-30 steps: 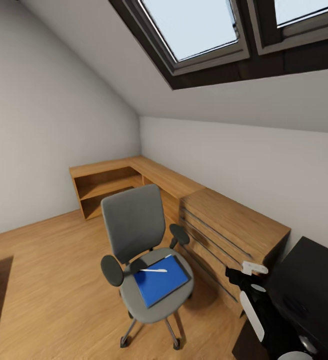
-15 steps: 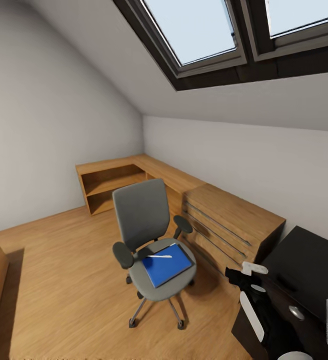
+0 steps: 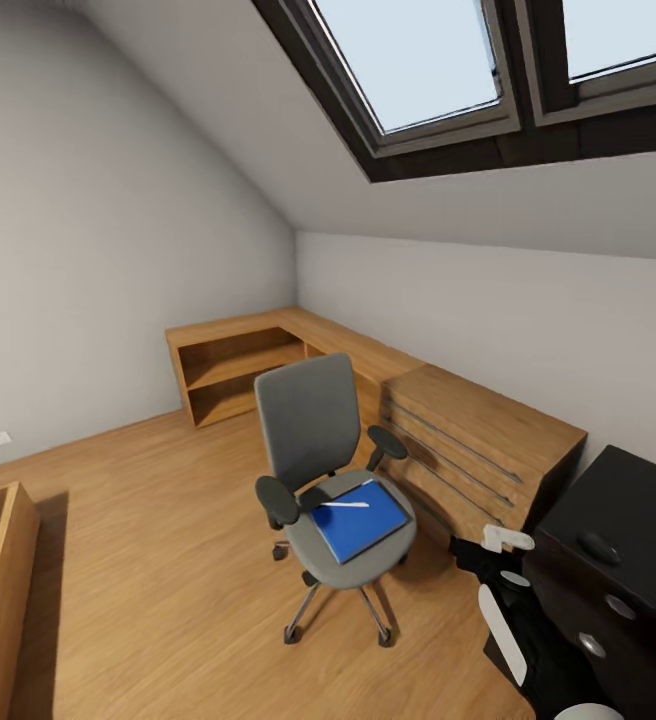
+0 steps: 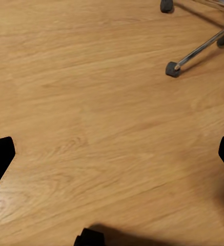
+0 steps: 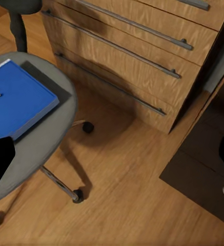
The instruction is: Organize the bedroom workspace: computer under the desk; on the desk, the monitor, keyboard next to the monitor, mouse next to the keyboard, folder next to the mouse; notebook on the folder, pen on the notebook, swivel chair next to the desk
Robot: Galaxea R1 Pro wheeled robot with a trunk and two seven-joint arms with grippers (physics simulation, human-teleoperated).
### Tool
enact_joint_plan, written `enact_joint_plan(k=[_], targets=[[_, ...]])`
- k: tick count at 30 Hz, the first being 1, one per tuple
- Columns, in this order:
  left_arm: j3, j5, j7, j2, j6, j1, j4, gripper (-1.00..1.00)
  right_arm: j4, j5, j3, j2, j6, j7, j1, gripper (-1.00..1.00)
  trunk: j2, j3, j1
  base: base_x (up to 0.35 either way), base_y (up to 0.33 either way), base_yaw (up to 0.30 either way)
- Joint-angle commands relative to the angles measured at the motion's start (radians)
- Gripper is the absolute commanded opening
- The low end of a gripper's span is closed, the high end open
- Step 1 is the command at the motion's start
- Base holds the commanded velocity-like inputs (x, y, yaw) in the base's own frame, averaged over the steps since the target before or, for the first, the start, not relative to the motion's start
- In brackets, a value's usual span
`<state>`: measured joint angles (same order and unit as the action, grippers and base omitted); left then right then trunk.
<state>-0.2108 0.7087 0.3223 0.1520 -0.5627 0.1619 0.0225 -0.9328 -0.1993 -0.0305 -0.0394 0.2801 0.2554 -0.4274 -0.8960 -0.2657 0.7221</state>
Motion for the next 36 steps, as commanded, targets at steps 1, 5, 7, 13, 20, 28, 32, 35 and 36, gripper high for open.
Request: enact_joint_plan(k=[1,5,7,13,20,28,32,35,36], targets=[[-0.007,0.011,0.006,0.0,-0.002,0.001,-0.001,1.0,-0.001,-0.009,0.001,0.0,-0.001,0.006,-0.001,1.0,-0.001,-0.001,0.0,-0.021,0.085,-0.058],[-0.007,0.011,0.006,-0.001,-0.002,0.001,-0.001,1.0,0.005,-0.009,0.001,0.001,-0.017,0.006,-0.001,1.0,-0.001,-0.001,0.0,-0.013,0.05,-0.127],[-0.007,0.011,0.006,-0.001,-0.002,0.001,-0.001,1.0,0.009,-0.009,0.002,0.002,-0.025,0.005,-0.001,1.0,-0.001,0.0,0.0,-0.006,0.025,-0.186],[-0.007,0.011,0.006,-0.002,-0.002,0.001,-0.001,1.0,0.022,-0.009,0.003,0.002,-0.04,0.004,-0.001,1.0,-0.001,0.002,0.0,-0.003,0.011,-0.219],[-0.008,0.011,0.006,-0.007,-0.001,0.001,-0.001,1.0,0.036,-0.009,0.004,0.013,-0.049,0.003,-0.001,1.0,-0.001,0.004,0.0,-0.001,0.002,-0.239],[-0.009,0.01,0.007,-0.014,-0.002,0.001,-0.001,1.0,0.076,-0.006,0.033,0.022,-0.091,0.002,-0.001,1.0,-0.001,0.008,0.0,0.0,0.0,-0.242],[-0.009,0.01,0.007,-0.015,-0.002,0.001,-0.001,1.0,0.103,-0.005,0.09,0.023,-0.135,0.002,-0.001,1.0,-0.001,0.01,0.0,0.0,0.0,-0.211],[-0.01,0.009,0.007,-0.016,-0.002,0.001,-0.001,1.0,0.127,-0.005,0.144,0.024,-0.173,0.003,-0.001,1.0,-0.001,0.011,0.0,0.0,0.0,-0.143],[-0.011,0.009,0.008,-0.016,-0.002,0.001,-0.001,1.0,0.136,-0.005,0.162,0.024,-0.186,0.003,-0.001,1.0,-0.001,0.011,0.0,0.0,0.0,-0.092]])
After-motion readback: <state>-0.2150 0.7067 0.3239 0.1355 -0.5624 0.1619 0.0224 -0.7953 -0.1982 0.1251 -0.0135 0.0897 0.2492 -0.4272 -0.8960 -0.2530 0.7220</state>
